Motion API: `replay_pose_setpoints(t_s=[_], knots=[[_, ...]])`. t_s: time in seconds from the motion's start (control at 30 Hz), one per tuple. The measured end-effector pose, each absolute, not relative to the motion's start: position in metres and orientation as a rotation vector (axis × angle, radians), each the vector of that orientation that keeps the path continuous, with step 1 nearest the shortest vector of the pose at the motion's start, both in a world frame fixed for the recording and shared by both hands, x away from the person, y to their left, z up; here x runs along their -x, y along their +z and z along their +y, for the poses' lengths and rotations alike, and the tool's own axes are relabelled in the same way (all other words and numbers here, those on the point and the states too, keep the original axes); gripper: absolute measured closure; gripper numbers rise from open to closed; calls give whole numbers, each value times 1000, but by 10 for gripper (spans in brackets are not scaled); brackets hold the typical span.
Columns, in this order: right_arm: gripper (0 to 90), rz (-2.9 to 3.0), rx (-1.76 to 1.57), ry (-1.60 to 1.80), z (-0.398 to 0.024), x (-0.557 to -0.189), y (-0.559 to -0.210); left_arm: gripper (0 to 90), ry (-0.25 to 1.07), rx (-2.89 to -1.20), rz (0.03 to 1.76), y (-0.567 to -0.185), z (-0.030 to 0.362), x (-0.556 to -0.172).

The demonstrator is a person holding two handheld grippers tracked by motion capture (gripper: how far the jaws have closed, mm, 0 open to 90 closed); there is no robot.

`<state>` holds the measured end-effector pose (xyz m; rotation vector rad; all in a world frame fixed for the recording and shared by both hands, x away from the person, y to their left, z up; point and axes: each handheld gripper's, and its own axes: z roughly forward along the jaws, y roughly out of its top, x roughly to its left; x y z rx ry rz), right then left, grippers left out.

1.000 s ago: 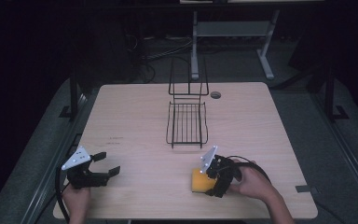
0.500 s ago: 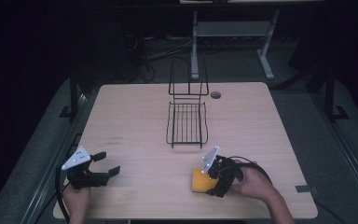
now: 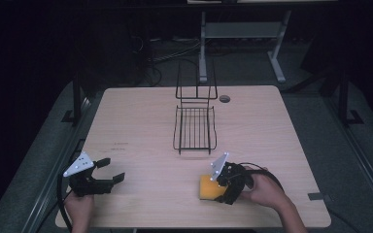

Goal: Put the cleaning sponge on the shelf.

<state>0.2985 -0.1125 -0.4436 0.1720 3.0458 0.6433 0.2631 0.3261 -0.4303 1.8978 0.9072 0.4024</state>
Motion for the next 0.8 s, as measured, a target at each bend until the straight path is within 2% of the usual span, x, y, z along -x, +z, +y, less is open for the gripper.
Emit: replay_pose_setpoints(t_s=[0.8], knots=[[216, 3018, -138, 715, -96, -329, -410, 140, 402, -1888, 908, -429, 326, -262]])
